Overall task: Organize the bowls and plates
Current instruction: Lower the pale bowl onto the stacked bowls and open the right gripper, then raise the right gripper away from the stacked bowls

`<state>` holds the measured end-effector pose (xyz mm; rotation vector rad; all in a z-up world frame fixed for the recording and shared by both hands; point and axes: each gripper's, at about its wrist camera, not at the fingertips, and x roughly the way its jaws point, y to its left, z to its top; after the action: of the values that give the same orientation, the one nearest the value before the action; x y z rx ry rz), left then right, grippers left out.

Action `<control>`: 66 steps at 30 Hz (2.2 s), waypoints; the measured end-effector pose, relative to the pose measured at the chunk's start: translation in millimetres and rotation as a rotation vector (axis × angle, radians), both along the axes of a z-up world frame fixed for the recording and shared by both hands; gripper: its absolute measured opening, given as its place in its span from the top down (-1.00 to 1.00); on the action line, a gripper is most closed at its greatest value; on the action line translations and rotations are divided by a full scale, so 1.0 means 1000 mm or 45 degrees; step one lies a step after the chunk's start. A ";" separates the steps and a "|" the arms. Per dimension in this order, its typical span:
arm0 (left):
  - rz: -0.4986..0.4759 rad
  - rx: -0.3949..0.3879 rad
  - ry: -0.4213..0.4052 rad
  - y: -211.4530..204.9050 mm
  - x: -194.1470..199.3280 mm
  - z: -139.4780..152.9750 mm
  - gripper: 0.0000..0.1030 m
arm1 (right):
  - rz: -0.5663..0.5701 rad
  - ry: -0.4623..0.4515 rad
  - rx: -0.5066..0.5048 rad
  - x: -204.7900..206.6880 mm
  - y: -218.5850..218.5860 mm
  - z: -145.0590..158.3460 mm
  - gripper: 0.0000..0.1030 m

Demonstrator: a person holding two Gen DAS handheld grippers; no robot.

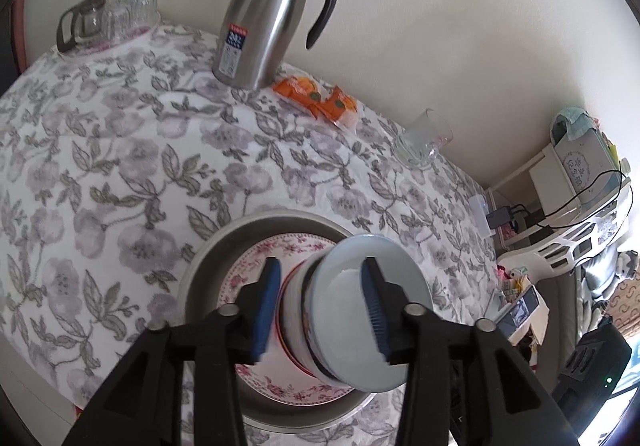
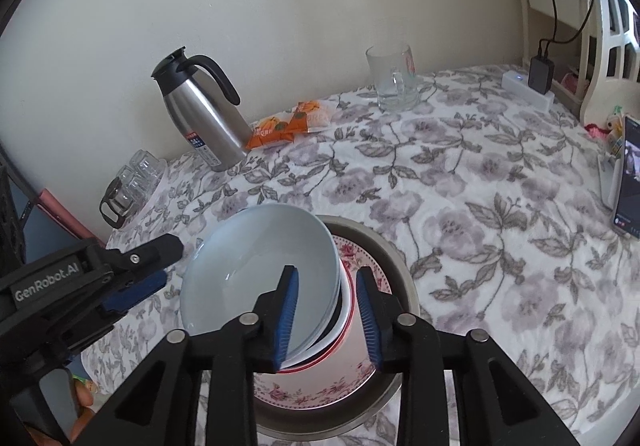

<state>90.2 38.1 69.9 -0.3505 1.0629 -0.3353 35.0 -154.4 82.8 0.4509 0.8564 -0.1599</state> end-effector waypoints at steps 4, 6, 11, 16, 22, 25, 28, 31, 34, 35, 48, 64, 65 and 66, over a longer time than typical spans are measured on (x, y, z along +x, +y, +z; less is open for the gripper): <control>0.037 0.085 0.007 0.001 0.001 -0.002 -0.15 | -0.013 0.006 -0.032 0.001 0.000 -0.001 -0.17; 0.051 0.140 0.015 0.002 0.003 -0.005 -0.19 | -0.014 0.010 -0.032 0.001 -0.001 -0.003 -0.26; 0.101 0.235 0.001 0.006 0.004 -0.010 -0.62 | -0.022 0.032 -0.053 0.003 -0.003 -0.007 -0.45; 0.129 0.340 -0.009 0.008 0.006 -0.014 -0.70 | -0.020 0.038 -0.079 0.004 -0.002 -0.009 -0.69; 0.140 0.389 0.001 0.012 0.009 -0.019 -0.86 | -0.031 0.052 -0.095 0.004 -0.004 -0.011 -0.75; 0.148 0.400 0.000 0.013 0.009 -0.019 -0.86 | -0.032 0.056 -0.094 0.004 -0.006 -0.012 -1.00; 0.155 0.407 0.002 0.014 0.010 -0.019 -0.86 | -0.031 0.050 -0.104 0.003 -0.007 -0.012 -1.00; 0.158 0.412 0.000 0.014 0.009 -0.019 -0.86 | -0.035 0.051 -0.116 0.002 -0.007 -0.013 -1.00; 0.156 0.405 0.002 0.015 0.008 -0.018 -0.86 | -0.039 0.050 -0.121 0.000 -0.008 -0.013 -1.00; 0.156 0.402 0.004 0.015 0.008 -0.018 -0.86 | -0.039 0.049 -0.122 0.000 -0.008 -0.013 -1.00; 0.097 0.430 -0.018 0.007 -0.001 -0.015 -0.86 | -0.036 0.006 -0.142 -0.013 -0.005 -0.010 -1.00; 0.140 0.288 -0.035 0.029 -0.020 -0.009 -0.86 | -0.006 -0.066 -0.175 -0.033 0.005 -0.007 -1.00; 0.141 0.277 -0.033 0.030 -0.021 -0.010 -0.86 | 0.002 -0.069 -0.182 -0.034 0.007 -0.007 -1.00; 0.142 0.270 -0.030 0.032 -0.022 -0.010 -0.86 | 0.010 -0.071 -0.190 -0.035 0.009 -0.007 -1.00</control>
<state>67.7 69.6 59.5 -0.2141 1.0404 -0.1250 -0.4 -145.7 75.5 0.3107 0.7853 -0.2021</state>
